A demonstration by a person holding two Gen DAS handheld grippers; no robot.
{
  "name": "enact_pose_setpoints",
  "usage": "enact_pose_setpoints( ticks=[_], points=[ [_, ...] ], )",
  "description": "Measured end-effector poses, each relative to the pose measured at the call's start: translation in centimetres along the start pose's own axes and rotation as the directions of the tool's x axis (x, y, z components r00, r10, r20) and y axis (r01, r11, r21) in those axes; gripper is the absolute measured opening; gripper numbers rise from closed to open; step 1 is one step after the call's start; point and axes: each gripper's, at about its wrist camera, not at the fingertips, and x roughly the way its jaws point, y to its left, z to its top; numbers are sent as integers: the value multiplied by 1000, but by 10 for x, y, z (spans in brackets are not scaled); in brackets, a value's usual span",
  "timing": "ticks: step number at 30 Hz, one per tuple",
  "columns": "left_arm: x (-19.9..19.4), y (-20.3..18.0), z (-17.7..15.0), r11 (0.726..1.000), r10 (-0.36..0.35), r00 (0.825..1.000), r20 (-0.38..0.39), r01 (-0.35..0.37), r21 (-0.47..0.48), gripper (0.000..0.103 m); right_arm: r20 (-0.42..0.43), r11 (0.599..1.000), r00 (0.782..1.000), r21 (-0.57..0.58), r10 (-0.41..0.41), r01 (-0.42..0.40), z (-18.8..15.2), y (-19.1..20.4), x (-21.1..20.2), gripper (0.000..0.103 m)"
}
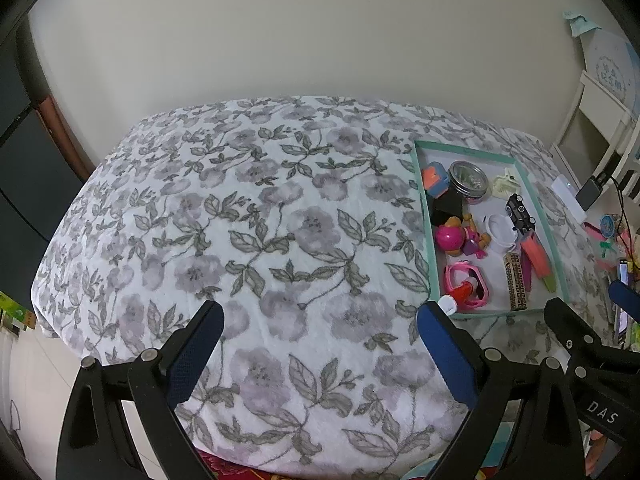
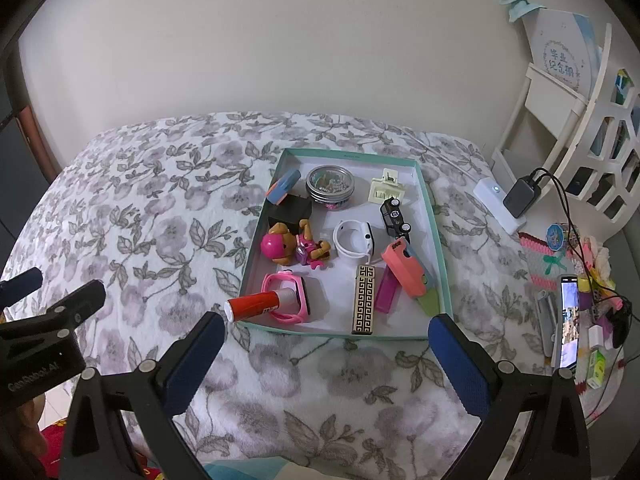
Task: Organize rigid objects
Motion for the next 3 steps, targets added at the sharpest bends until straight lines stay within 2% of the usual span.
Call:
enact_pose_setpoints(
  ticks=[3],
  points=[
    [0, -1, 0, 1000, -7, 1000, -1, 7, -2, 97, 0, 1000, 1000, 0, 0, 0, 0, 0, 0, 103]
  ],
)
